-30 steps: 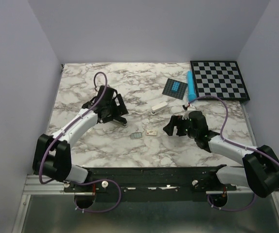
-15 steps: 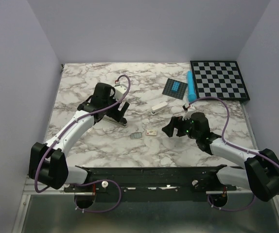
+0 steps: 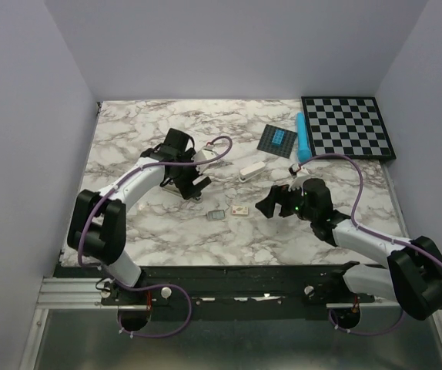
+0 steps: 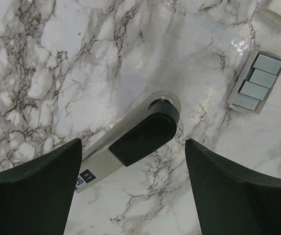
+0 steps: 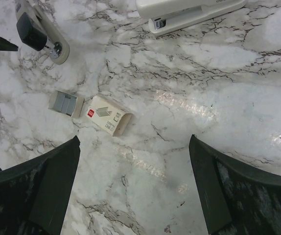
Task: Load the staples into the stapler
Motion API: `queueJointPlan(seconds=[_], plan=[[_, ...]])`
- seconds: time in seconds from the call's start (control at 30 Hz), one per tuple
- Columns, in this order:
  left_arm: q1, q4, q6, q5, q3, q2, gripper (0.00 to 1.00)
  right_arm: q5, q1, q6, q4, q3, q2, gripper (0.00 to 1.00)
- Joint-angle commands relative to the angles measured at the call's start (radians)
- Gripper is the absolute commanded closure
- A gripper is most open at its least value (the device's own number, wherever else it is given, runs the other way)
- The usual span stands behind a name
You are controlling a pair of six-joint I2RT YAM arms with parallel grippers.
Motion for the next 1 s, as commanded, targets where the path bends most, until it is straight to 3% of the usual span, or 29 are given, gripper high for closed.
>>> queueJointPlan(seconds=[0.0,0.23,0.5,0.73,0.97], plan=[[-0.002,-0.123,0.096,0.067,0.087,0.100,0.10,-0.018,-0.006,-0.018,0.046,-0.013,0.001,0.00],[-0.002,-0.146,0.112,0.048,0.128,0.183,0.17,-0.021,-0.008,-0.021,0.050,-0.009,0.021,0.00],[-0.002,-0.047,0.058,0.037,0.122,0.219,0.32,-0.021,-0.008,-0.021,0.050,-0.005,0.035,0.00],[-0.001,0.001,-0.016,0.017,0.136,0.231,0.59,-0.021,-0.008,-0.021,0.053,-0.004,0.043,0.00],[-0.001,0.016,-0.039,0.015,0.118,0.235,0.64,-0.029,-0.008,-0.021,0.060,-0.002,0.054,0.00]])
